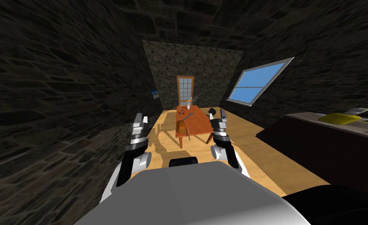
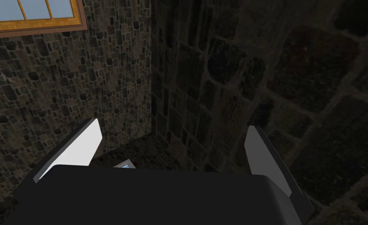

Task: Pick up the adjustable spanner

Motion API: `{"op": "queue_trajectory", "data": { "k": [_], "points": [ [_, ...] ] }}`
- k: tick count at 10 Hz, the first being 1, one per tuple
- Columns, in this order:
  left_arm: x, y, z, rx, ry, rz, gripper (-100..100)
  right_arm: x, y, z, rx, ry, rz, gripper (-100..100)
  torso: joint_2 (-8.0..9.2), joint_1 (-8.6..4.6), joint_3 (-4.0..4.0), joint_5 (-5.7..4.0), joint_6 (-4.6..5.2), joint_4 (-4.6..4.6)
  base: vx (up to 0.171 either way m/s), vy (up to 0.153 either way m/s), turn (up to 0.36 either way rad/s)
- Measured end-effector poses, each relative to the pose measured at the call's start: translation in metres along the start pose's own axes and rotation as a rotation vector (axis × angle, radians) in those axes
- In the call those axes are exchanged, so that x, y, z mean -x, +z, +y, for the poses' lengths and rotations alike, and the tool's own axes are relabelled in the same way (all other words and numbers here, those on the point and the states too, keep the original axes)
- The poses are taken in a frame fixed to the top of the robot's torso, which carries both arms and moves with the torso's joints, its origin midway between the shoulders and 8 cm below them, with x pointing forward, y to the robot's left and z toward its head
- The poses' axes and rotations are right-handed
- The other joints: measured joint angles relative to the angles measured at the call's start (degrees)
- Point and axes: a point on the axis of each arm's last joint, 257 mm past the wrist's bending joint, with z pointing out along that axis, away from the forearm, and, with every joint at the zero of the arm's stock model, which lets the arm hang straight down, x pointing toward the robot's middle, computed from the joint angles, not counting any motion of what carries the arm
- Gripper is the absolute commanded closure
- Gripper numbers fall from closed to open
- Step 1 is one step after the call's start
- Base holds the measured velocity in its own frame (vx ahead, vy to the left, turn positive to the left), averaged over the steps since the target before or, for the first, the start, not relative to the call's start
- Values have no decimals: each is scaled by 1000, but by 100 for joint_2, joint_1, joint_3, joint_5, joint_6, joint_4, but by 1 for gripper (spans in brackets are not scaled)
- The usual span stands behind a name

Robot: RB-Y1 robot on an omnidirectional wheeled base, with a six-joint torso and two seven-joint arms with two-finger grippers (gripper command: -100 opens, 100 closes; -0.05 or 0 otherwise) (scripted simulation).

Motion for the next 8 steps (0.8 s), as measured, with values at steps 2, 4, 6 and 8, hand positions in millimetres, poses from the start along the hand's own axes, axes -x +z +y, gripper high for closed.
{"op": "queue_trajectory", "data": {
  "k": [2,4,6,8],
  "points": [
    [0,0,0,0,0,0,0,4,-7,-19,-53,23,2,-100,7,22,4,5,-1,1,-17,75,48],
    [0,0,0,0,0,0,0,11,-12,-52,-131,56,-5,-100,-1,32,-1,7,-1,0,1,98,72],
    [0,0,0,0,0,0,0,18,-26,-92,-224,97,-17,-100,1,39,0,9,-1,0,-14,111,78],
    [0,0,0,0,0,0,0,24,-40,-124,-322,133,-35,-100,8,30,4,8,0,1,-20,45,11]
  ]
}}
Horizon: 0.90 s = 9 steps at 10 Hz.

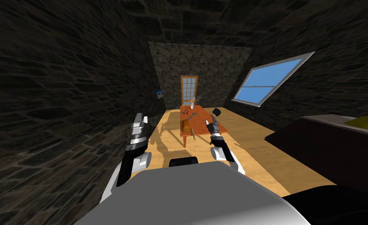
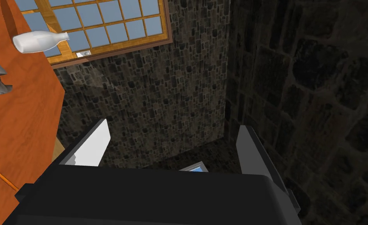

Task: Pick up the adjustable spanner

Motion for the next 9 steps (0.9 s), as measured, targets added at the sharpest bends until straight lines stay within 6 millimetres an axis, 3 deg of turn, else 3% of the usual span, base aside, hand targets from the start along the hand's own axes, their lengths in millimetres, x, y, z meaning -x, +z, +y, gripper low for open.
{"op": "queue_trajectory", "data": {
  "k": [1,5,9],
  "points": [
    [0,0,0,0,0,0,0,4,-2,-9,-19,2,-5,-100,0,-19,0,-4,1,0,-21,39,76],
    [0,0,0,0,0,0,0,41,-20,-81,-198,67,-55,-100,1,-6,1,-2,0,0,-21,71,63],
    [0,0,0,0,0,0,0,64,-43,-129,-335,106,-104,-100,-2,-22,-1,-4,2,0,-13,48,52]
  ]
}}
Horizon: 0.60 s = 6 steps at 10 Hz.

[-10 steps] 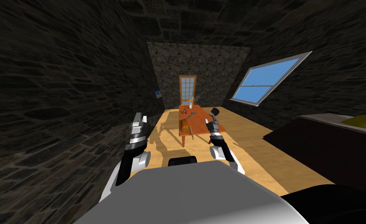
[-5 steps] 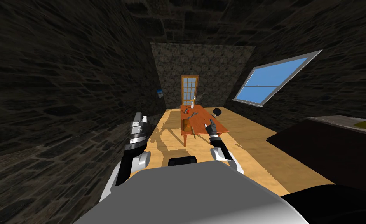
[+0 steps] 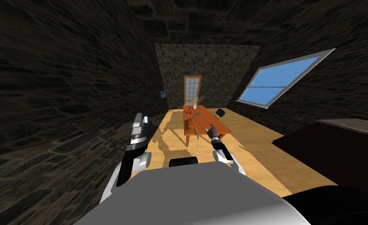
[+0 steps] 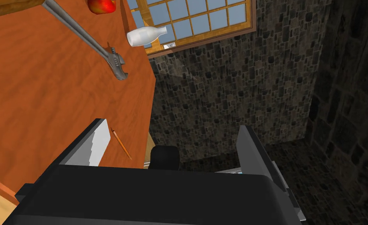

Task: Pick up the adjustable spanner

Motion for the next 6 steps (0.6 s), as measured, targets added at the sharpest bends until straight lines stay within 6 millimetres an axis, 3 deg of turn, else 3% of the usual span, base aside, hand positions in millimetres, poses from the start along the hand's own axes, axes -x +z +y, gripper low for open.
{"op": "queue_trajectory", "data": {
  "k": [3,6],
  "points": [
    [0,0,0,0,0,0,0,28,1,-41,-110,44,-48,-100,-3,11,-2,1,-3,-1,-5,53,75],
    [0,0,0,0,0,0,0,53,-13,-73,-205,73,-99,-100,0,8,0,1,-2,0,-4,42,49]
  ]
}}
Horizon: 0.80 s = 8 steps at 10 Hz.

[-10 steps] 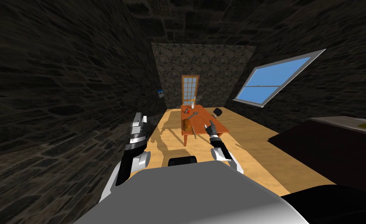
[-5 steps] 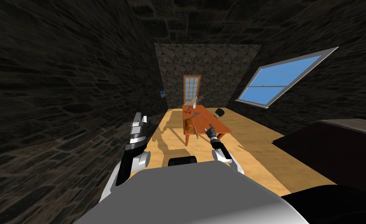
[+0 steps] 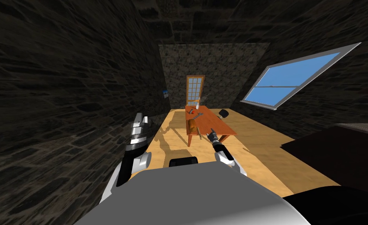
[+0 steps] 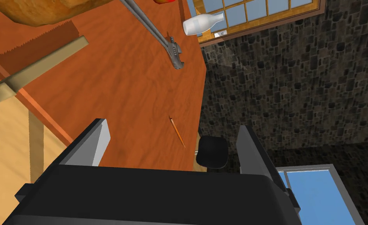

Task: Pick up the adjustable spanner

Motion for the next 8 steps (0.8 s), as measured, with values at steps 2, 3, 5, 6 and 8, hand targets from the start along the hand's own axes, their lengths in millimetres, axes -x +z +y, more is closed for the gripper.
{"op": "queue_trajectory", "data": {
  "k": [2,3,5,6,8],
  "points": [
    [0,0,0,0,0,0,0,16,0,-15,-44,16,-26,-100,-2,-9,-1,-2,3,-1,1,14,-6],
    [0,0,0,0,0,0,0,21,0,-22,-56,17,-36,-100,-3,-14,-1,-3,2,0,-5,50,147],
    [0,0,0,0,0,0,0,43,-4,-45,-118,45,-77,-100,-2,-1,-1,0,3,0,0,38,19],
    [0,0,0,0,0,0,0,53,-6,-52,-140,47,-93,-100,-2,-9,-1,-1,3,0,4,56,141],
    [0,0,0,0,0,0,0,73,-8,-67,-196,80,-135,-100,-5,2,-3,1,2,-1,5,43,27]
  ]
}}
